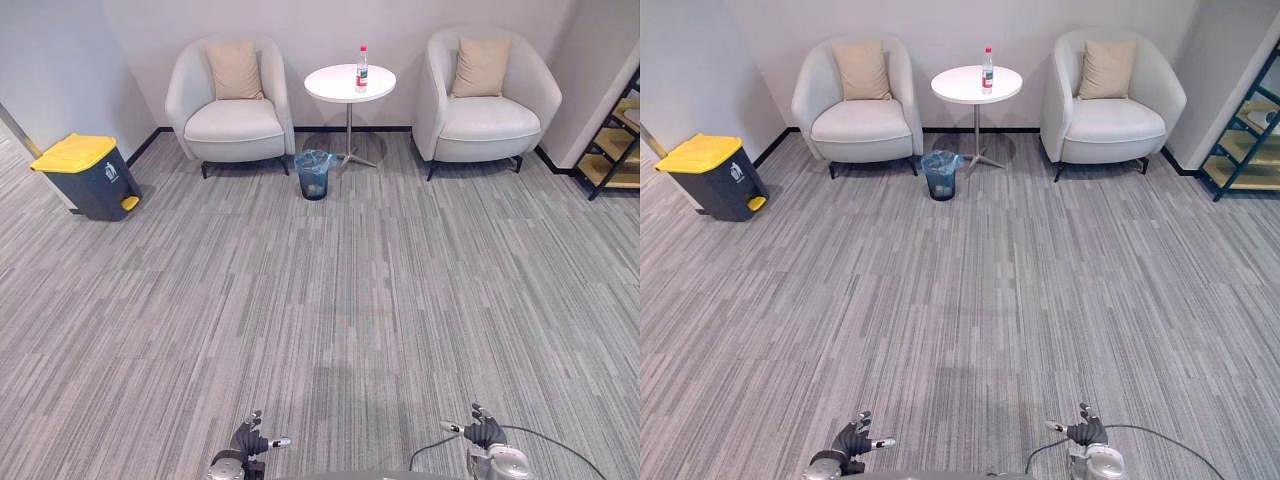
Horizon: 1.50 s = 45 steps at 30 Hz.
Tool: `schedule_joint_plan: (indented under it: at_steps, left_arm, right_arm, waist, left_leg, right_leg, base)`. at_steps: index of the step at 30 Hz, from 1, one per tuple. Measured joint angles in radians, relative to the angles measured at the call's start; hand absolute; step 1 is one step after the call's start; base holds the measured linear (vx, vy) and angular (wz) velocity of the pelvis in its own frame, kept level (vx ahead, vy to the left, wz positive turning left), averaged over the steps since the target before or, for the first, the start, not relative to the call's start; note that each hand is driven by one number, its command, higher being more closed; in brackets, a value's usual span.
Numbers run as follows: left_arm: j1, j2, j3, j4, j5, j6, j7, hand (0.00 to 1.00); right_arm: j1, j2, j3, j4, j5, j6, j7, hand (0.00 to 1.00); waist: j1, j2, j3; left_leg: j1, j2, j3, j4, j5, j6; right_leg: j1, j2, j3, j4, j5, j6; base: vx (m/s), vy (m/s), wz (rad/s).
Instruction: Gather rubbish on tea table into small bin, then transfer packed bag to large trash can.
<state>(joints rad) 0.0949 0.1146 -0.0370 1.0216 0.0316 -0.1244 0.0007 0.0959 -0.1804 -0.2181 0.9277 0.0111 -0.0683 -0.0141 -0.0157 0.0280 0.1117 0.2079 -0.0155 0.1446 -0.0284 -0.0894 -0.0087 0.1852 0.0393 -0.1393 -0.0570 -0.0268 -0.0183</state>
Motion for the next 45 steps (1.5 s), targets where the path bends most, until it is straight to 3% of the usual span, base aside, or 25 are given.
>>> schedule_joint_plan:
  at_steps: [11, 18, 36, 45]
  left_arm:
    - [0.001, 0.013, 0.005, 0.000, 0.001, 0.000, 0.000, 0.00]
    - [0.001, 0.012, 0.005, 0.000, 0.001, 0.000, 0.001, 0.00]
    - [0.003, 0.012, 0.009, 0.000, 0.001, 0.000, 0.005, 0.00]
    - [0.004, 0.031, 0.012, -0.045, -0.001, 0.001, 0.005, 0.00]
  right_arm:
    - [0.000, 0.002, 0.001, 0.040, -0.002, -0.001, 0.017, 0.00]
    - [0.000, 0.003, 0.001, 0.041, -0.001, -0.001, 0.017, 0.00]
    - [0.011, 0.003, 0.001, 0.040, -0.012, -0.001, 0.019, 0.00]
    - [-0.013, -0.016, 0.004, 0.039, -0.021, 0.000, 0.019, 0.00]
  waist:
    - [0.002, -0.013, -0.007]
    - [0.002, -0.011, -0.006]
    - [0.003, -0.004, -0.002]
    - [0.006, -0.004, 0.006]
  left_leg:
    - [0.011, -0.001, 0.009, -0.007, 0.000, 0.000]
    - [0.015, -0.001, 0.009, -0.005, -0.001, -0.001]
    - [0.011, 0.003, 0.032, -0.007, -0.003, -0.002]
    - [-0.050, 0.017, 0.082, 0.055, -0.057, 0.013]
  right_leg:
    - [0.011, 0.001, 0.004, -0.012, 0.000, 0.003]
    - [0.011, -0.001, 0.008, -0.011, -0.002, 0.018]
    - [0.001, 0.004, 0.030, -0.014, 0.003, 0.011]
    - [-0.050, 0.014, 0.080, -0.012, 0.001, 0.014]
  base:
    - [0.01, -0.006, -0.01]
    - [-0.05, -0.014, 0.01]
    - [-0.03, -0.013, -0.03]
    - [-0.02, -0.021, -0.17]
